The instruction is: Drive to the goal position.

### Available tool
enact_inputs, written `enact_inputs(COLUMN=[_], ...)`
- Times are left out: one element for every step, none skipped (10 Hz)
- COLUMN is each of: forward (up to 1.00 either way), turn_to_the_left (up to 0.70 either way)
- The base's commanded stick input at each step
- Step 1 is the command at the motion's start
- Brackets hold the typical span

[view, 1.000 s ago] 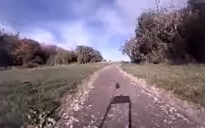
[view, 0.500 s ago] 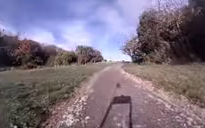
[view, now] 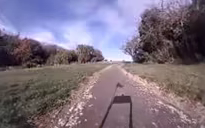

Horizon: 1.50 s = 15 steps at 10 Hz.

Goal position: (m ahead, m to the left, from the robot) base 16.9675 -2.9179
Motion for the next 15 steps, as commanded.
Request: enact_inputs(forward=[0.7,0.7,0.7,0.7,0.7,0.7,0.7,0.7,0.7,0.7,0.7,0.7,0.7,0.7,0.7], turn_to_the_left=[0.01,0.01,0.0,0.0,0.0,0.0,0.0,0.0,0.0,-0.14,-0.14,-0.14,-0.14,-0.14,-0.14])
